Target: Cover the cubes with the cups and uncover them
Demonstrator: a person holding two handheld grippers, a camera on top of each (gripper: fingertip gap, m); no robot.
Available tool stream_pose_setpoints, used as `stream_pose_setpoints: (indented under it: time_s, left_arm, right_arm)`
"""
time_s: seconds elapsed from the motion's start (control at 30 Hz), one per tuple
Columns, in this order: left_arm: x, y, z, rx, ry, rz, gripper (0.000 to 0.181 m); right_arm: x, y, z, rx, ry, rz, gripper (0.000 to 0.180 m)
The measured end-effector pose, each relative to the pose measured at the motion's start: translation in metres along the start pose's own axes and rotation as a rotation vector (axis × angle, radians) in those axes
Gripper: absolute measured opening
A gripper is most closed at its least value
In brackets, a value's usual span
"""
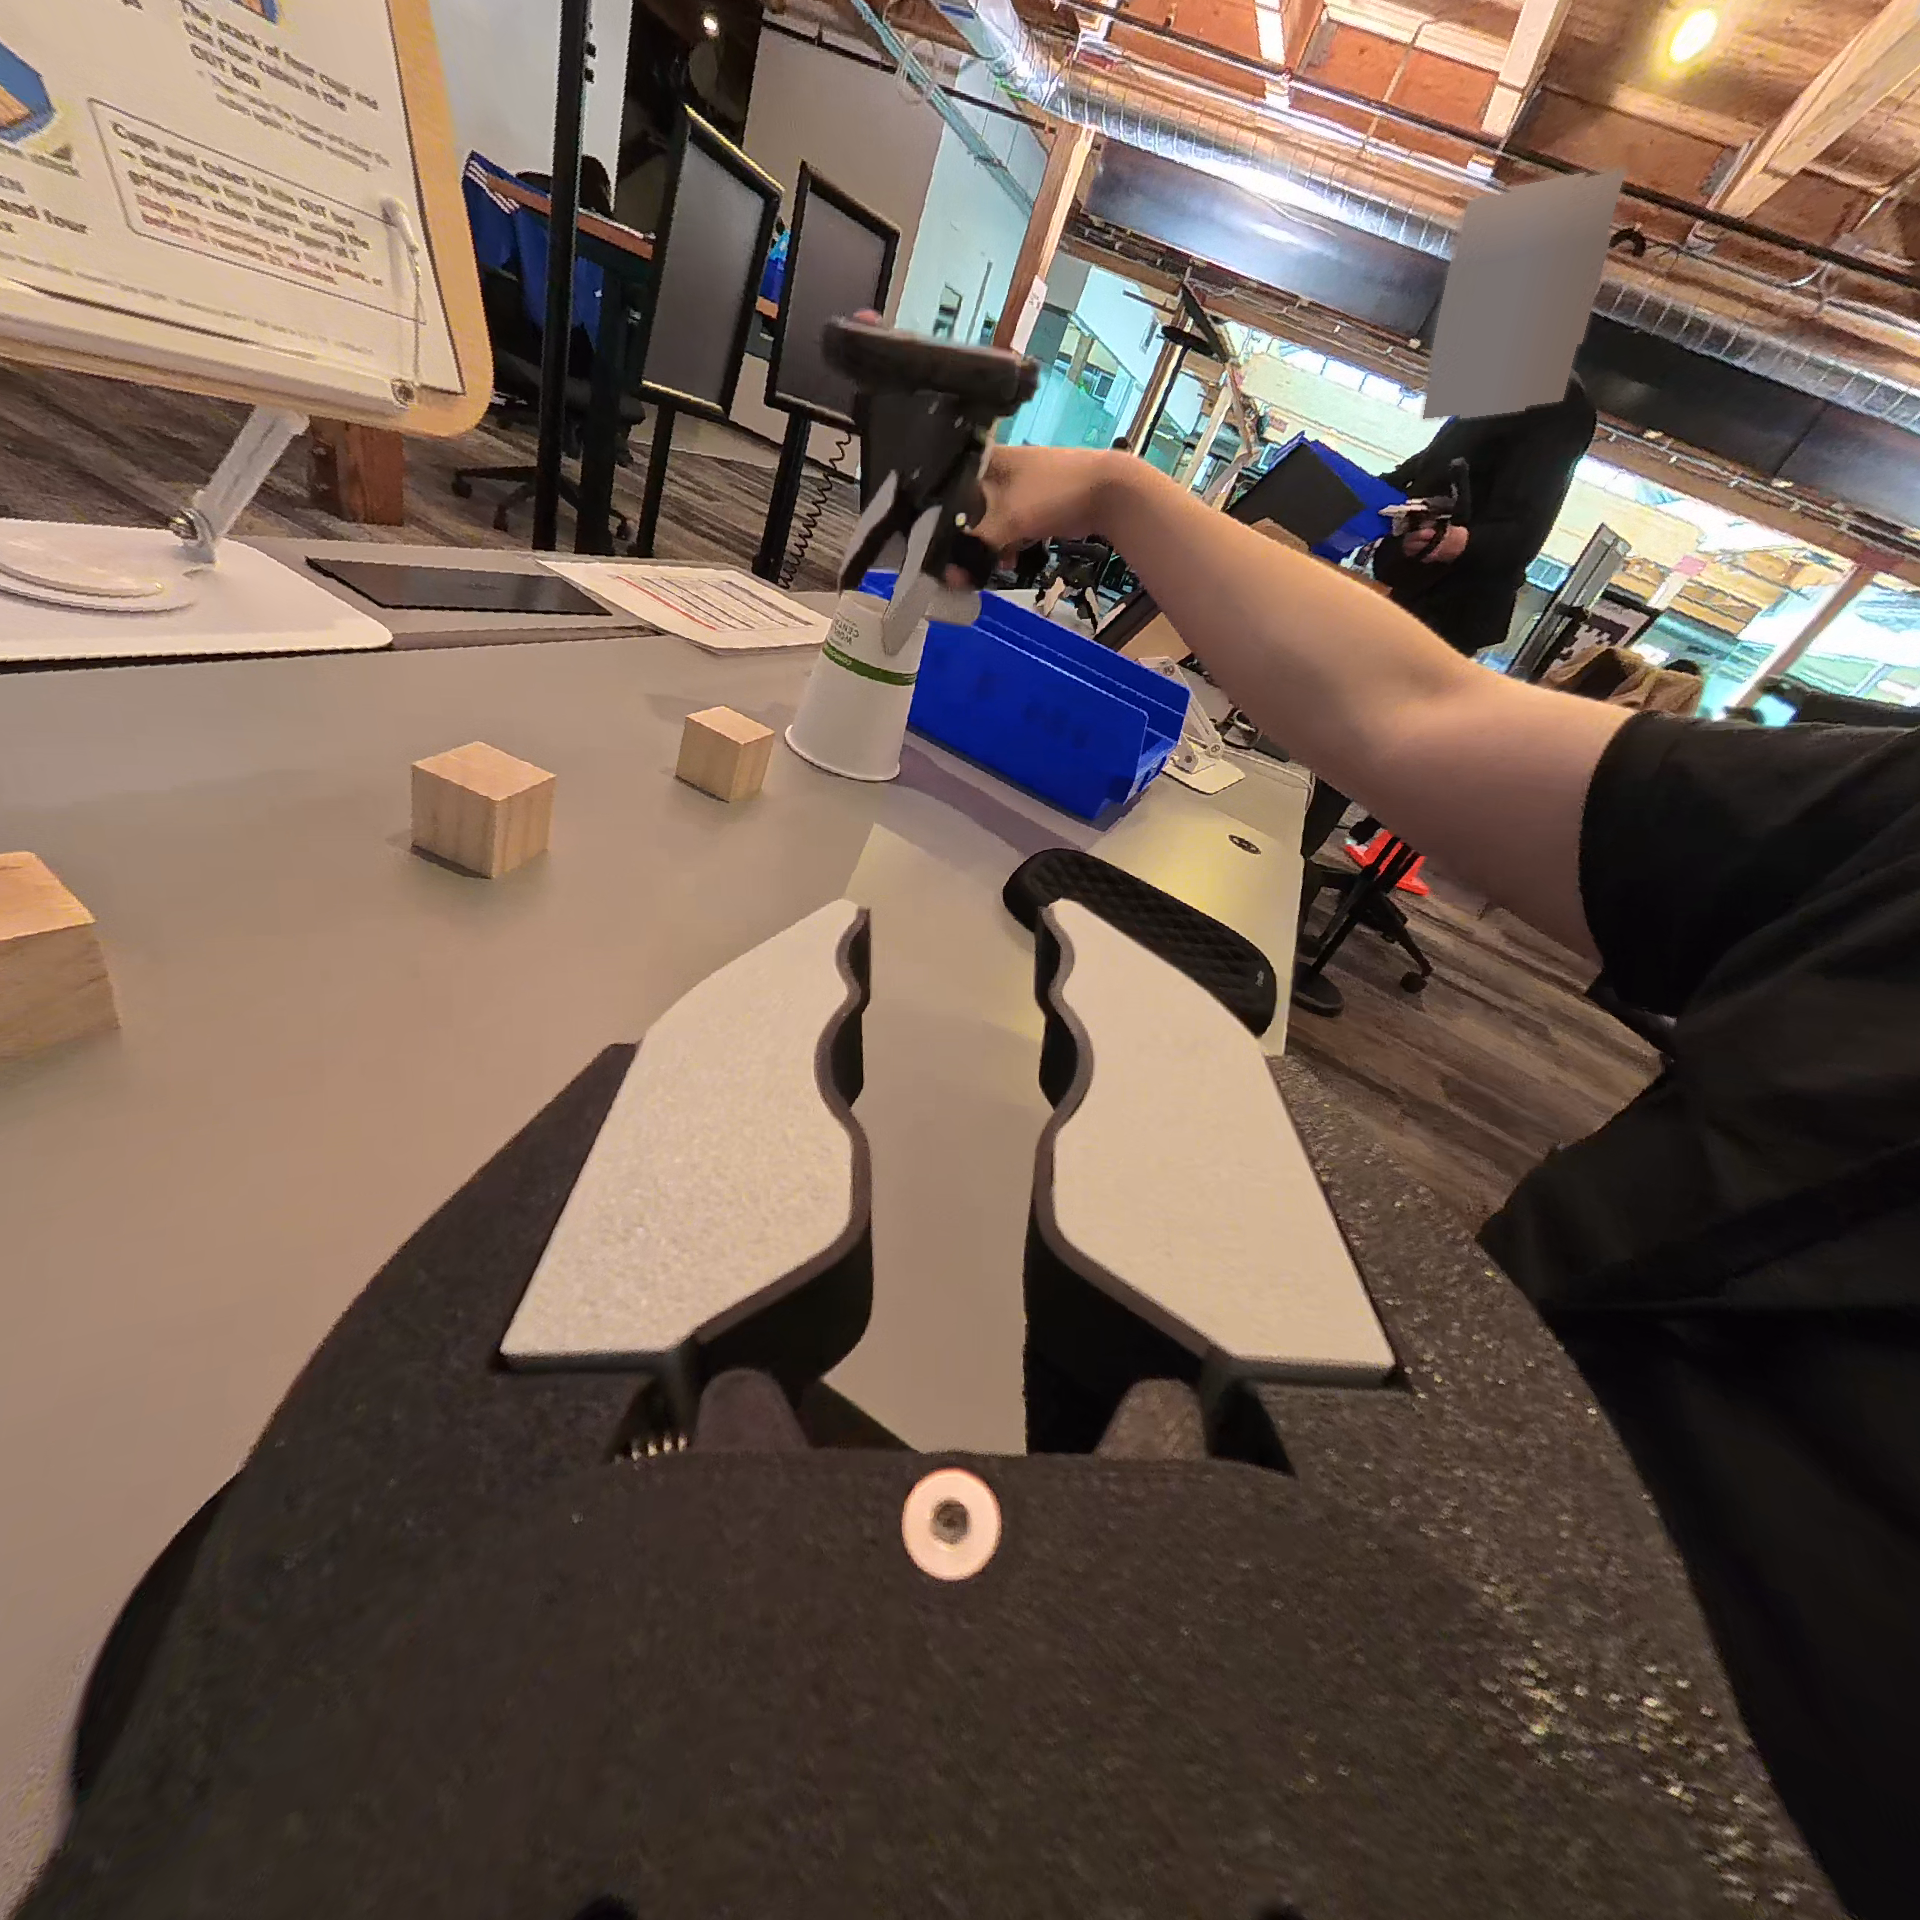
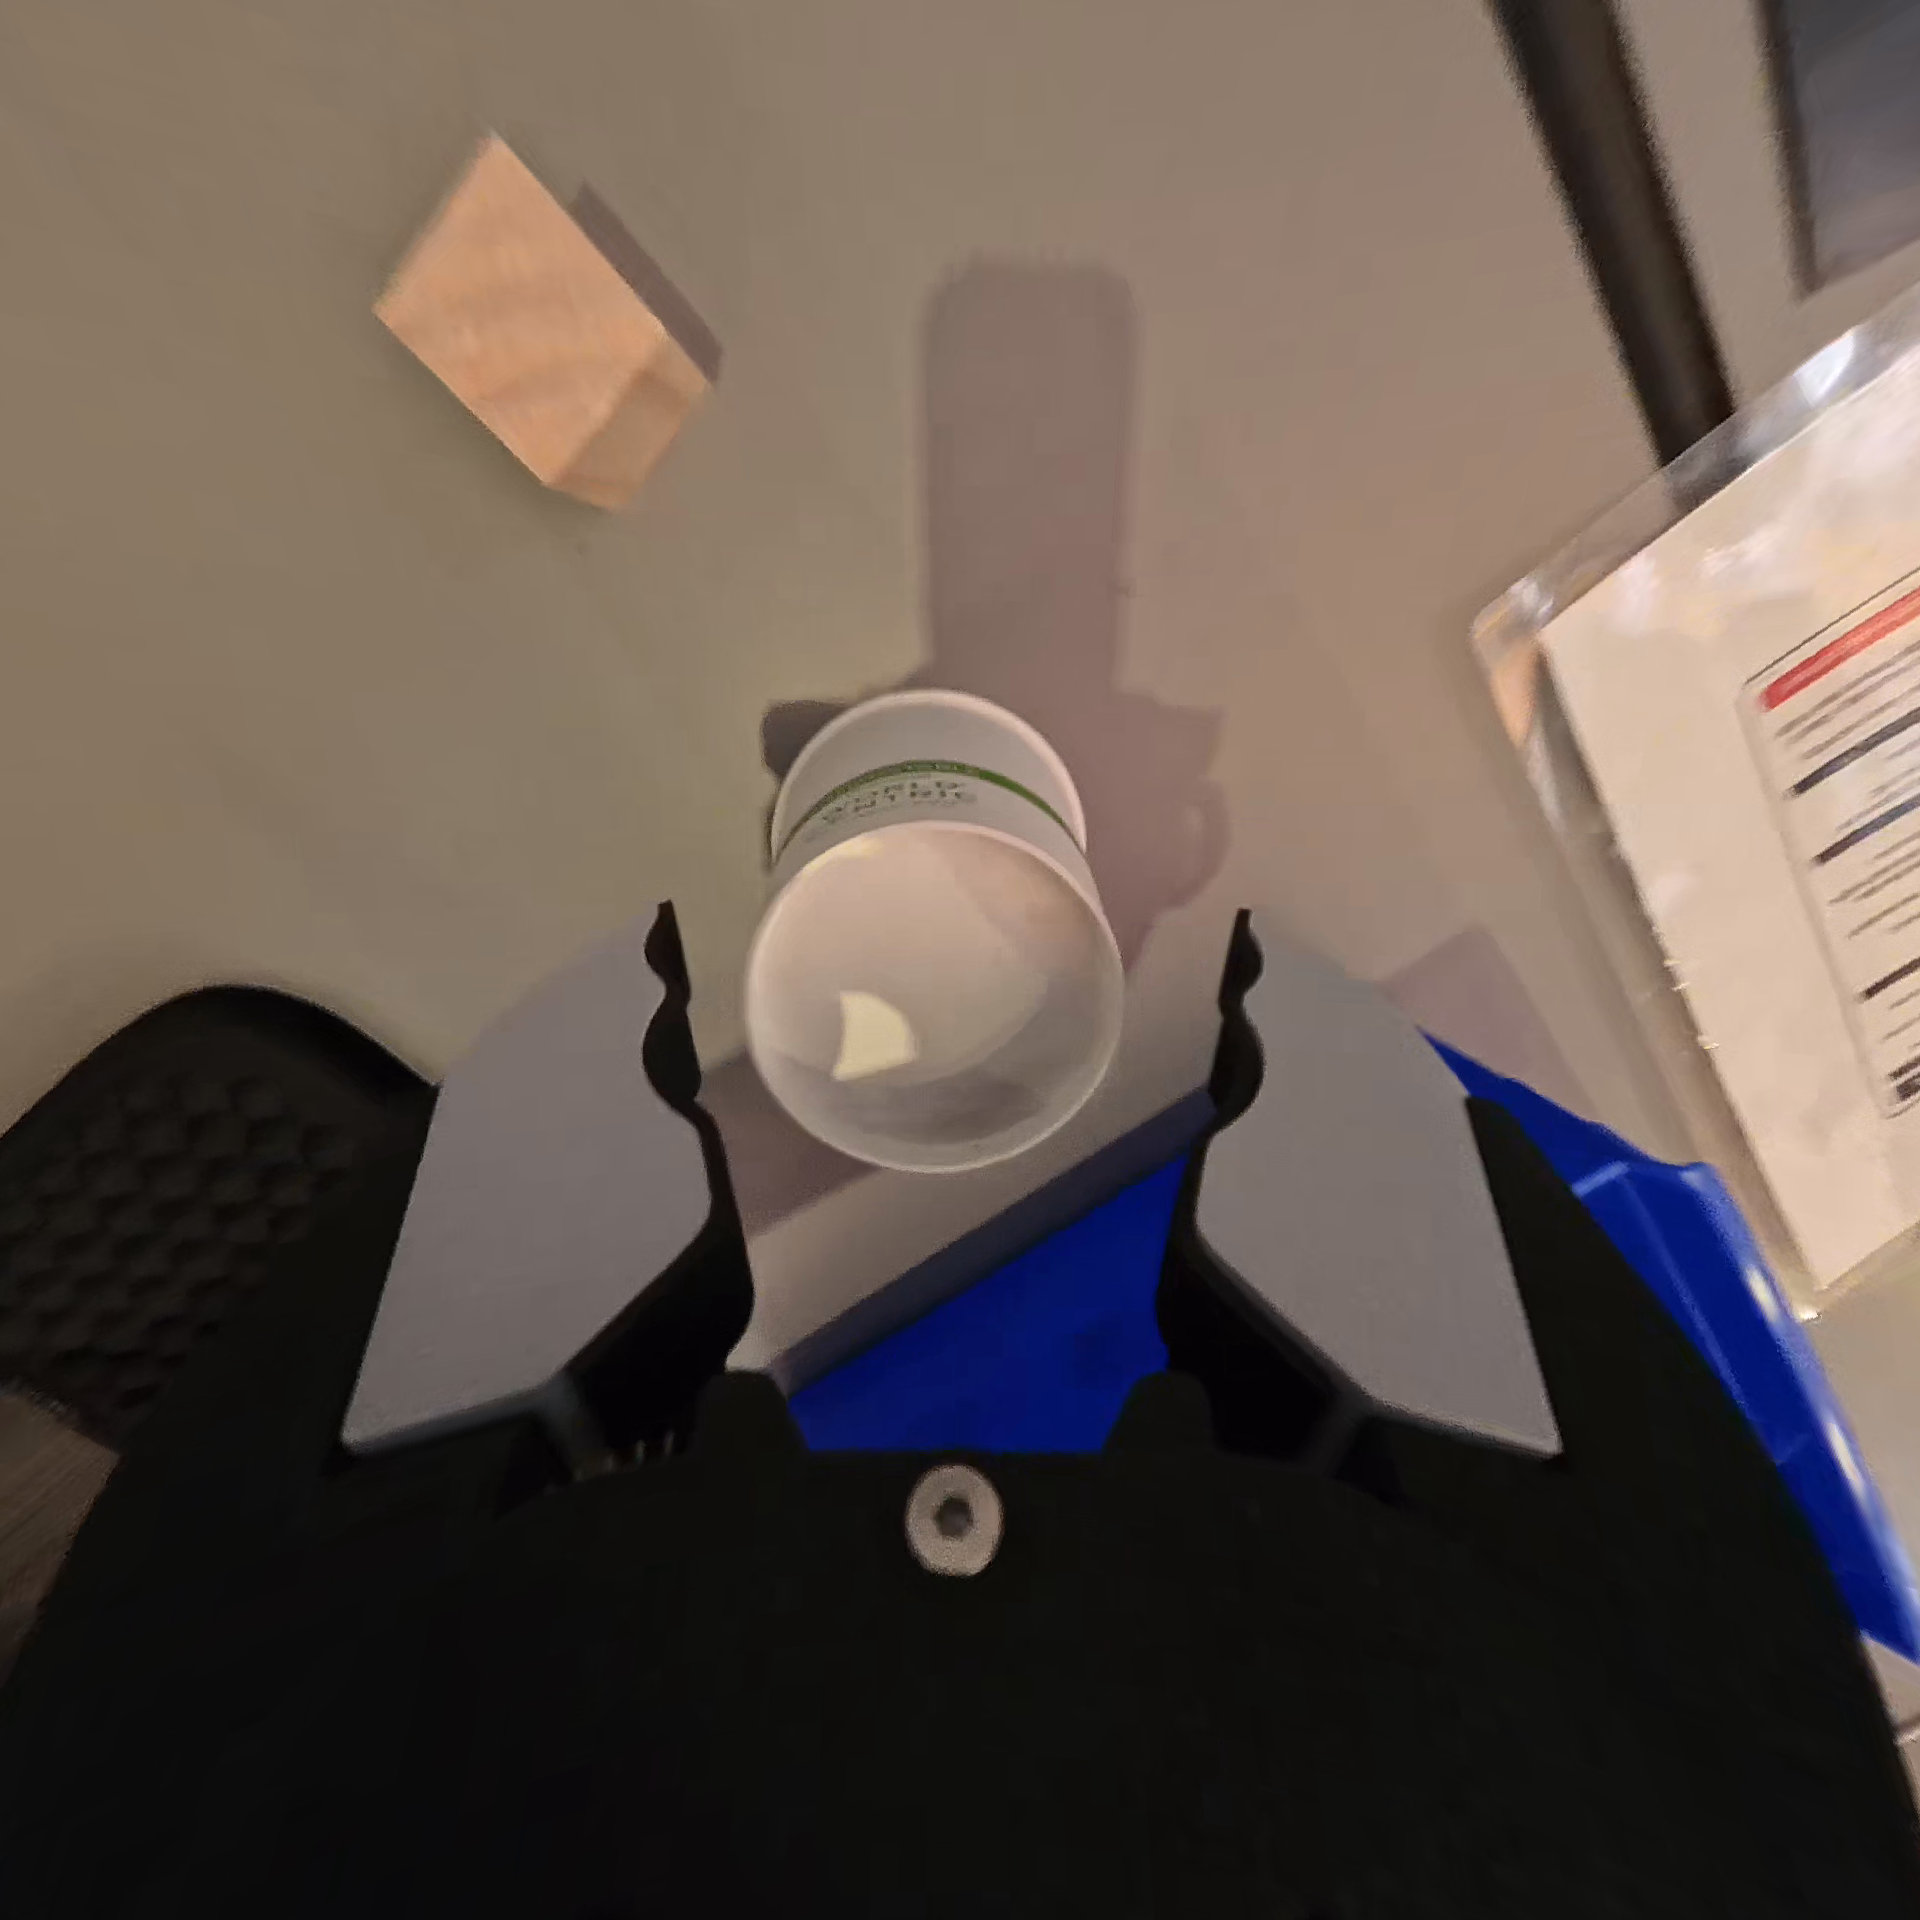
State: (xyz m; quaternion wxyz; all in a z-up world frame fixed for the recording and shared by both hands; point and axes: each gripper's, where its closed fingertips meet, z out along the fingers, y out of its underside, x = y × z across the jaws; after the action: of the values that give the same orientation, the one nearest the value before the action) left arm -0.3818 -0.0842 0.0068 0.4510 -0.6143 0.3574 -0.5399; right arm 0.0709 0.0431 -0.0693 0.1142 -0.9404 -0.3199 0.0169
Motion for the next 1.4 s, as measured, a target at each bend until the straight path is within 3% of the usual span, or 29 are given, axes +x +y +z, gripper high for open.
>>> stream_pose_setpoints:
  time_s: [0.1, 0.2, 0.33, 0.4, 0.57, 0.7, 0.97, 1.4]
  left_arm:
    - [-0.004, -0.01, -0.015, -0.018, -0.061, 0.05, 0.03]
    - [-0.03, -0.043, -0.042, -0.013, -0.265, 0.186, 0.023]
    - [-0.098, -0.095, -0.085, -0.151, -0.581, 0.349, 0.018]
    - [-0.145, -0.116, -0.105, -0.279, -0.74, 0.418, 0.021]
    - [-0.239, -0.124, -0.134, -0.688, -0.936, 0.563, 0.02]
    - [-0.276, -0.101, -0.139, -0.891, -0.953, 0.514, 0.019]
    - [-0.308, -0.083, -0.149, -1.017, -0.966, 0.416, 0.016]
    - [-0.307, -0.069, -0.15, -1.053, -0.89, 0.247, 0.015]
  right_arm:
    - [-0.003, -0.019, -0.034, 0.151, 0.055, -0.047, 0.099]
    - [-0.018, -0.041, -0.08, 0.373, 0.1, -0.089, 0.098]
    - [-0.085, -0.067, -0.135, 0.757, 0.018, -0.203, 0.093]
    - [-0.123, -0.071, -0.145, 0.861, -0.047, -0.276, 0.088]
    - [-0.188, -0.081, -0.14, 0.901, -0.13, -0.443, 0.082]
    - [-0.224, -0.092, -0.143, 0.948, -0.2, -0.585, 0.078]
    - [-0.221, -0.084, -0.122, 0.872, -0.232, -0.581, 0.075]
    - [-0.214, -0.078, -0.114, 0.844, -0.251, -0.578, 0.073]
